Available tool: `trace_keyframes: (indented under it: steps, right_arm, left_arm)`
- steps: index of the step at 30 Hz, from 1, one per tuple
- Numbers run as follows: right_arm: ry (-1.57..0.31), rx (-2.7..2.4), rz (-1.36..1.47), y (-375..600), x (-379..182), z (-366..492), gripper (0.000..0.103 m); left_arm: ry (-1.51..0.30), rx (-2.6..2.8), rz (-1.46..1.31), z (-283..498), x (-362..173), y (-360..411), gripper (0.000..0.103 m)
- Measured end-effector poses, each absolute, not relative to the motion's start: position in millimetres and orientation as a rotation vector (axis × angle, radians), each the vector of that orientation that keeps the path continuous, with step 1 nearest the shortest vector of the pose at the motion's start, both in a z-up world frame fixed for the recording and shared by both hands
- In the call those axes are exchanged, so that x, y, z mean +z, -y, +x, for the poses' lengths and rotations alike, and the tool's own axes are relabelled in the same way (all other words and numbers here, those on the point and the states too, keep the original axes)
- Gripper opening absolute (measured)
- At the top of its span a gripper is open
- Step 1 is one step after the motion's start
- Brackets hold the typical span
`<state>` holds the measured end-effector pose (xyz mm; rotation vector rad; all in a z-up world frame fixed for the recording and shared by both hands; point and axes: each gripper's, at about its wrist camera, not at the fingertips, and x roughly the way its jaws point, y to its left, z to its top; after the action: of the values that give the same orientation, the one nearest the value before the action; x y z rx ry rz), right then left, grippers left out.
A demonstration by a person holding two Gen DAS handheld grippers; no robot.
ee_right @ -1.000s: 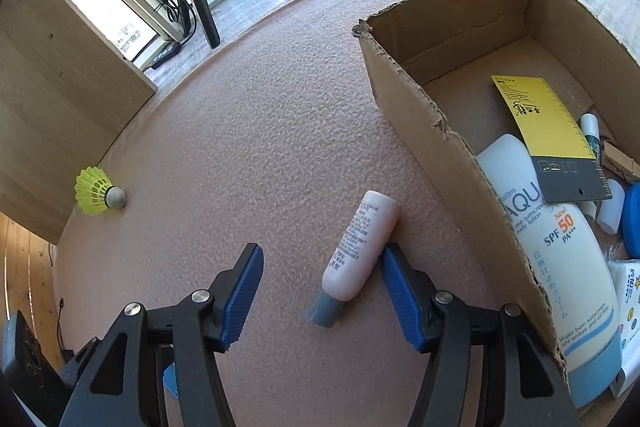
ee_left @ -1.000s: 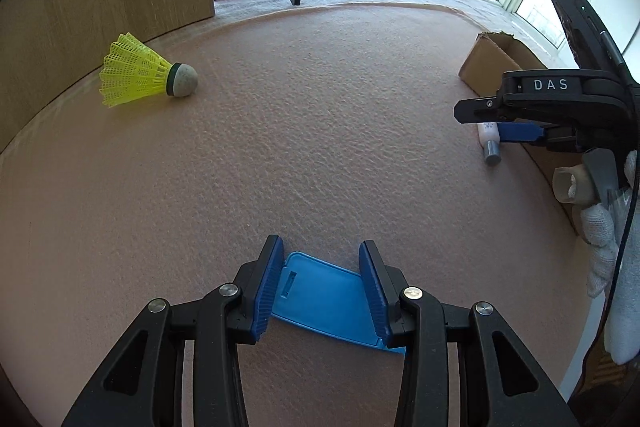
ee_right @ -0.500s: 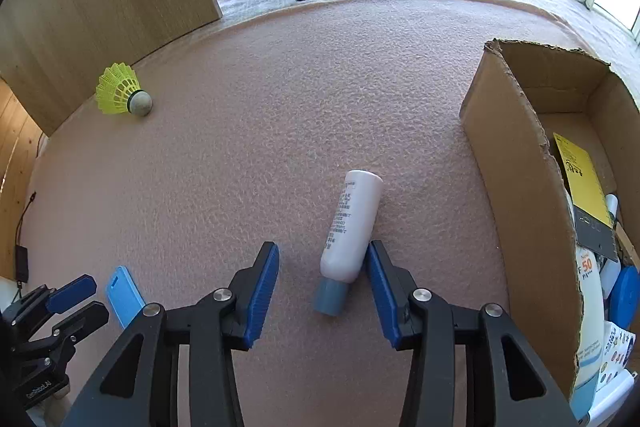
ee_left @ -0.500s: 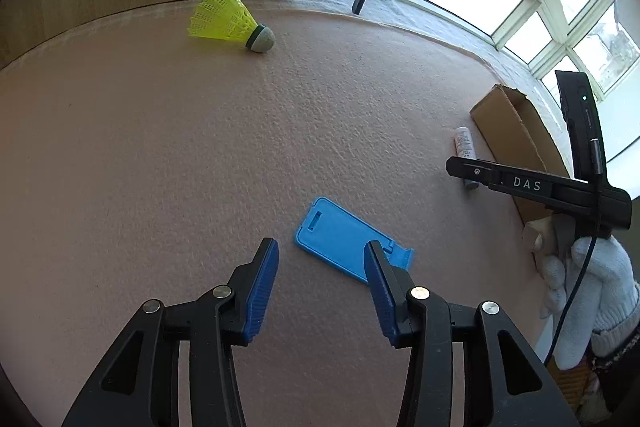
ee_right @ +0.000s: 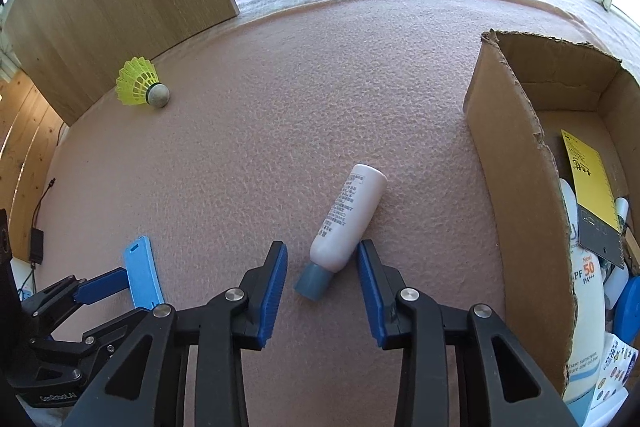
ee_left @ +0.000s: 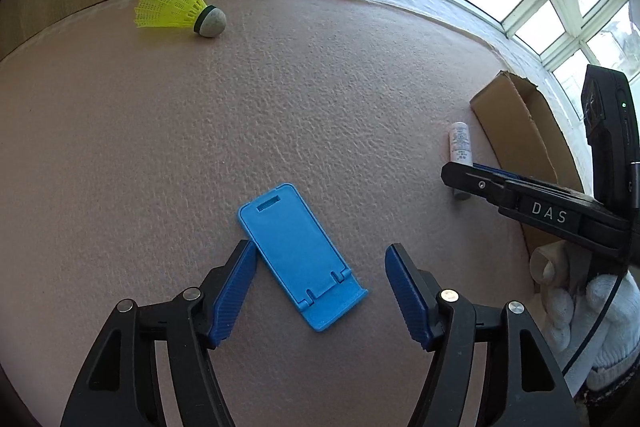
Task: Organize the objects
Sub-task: 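Grasp the white lotion bottle with the right gripper while the left lifts the phone stand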
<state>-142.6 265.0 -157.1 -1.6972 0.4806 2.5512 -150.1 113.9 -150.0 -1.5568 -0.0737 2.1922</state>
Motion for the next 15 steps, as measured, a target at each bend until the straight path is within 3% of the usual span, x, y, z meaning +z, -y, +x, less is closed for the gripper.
trace_keyframes:
  steps: [9,15]
  right_arm:
    - [-0.493,2.551,-1.713,-267,-157,-150,0.033]
    - [-0.368,2.567,-1.707,-260,-157,-158,0.033]
  left_arm:
    - [-0.184,2.255,-1.526,-153,-153,-152,0.068]
    - [-0.298,2.282,-1.492,-142,-155,-155,0.060]
